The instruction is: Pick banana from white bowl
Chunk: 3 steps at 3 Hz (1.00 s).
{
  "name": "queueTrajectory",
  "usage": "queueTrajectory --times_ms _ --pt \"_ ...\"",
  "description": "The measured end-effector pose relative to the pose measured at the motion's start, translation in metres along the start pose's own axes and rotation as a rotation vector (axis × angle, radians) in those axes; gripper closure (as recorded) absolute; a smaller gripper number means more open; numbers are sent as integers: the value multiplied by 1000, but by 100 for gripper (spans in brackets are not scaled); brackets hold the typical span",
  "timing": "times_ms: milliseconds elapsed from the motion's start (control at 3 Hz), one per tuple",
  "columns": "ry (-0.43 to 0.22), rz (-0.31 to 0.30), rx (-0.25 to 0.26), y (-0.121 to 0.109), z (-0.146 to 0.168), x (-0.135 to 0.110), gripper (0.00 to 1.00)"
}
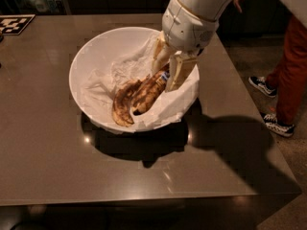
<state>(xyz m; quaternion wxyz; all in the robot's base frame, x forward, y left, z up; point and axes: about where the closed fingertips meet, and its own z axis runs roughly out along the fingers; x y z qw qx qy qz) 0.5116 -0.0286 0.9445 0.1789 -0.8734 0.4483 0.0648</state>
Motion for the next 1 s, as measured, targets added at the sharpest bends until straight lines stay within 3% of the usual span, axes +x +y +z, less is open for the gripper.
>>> queueTrajectory --times_ms 1000 --pt "10 14 130 30 -44 -30 100"
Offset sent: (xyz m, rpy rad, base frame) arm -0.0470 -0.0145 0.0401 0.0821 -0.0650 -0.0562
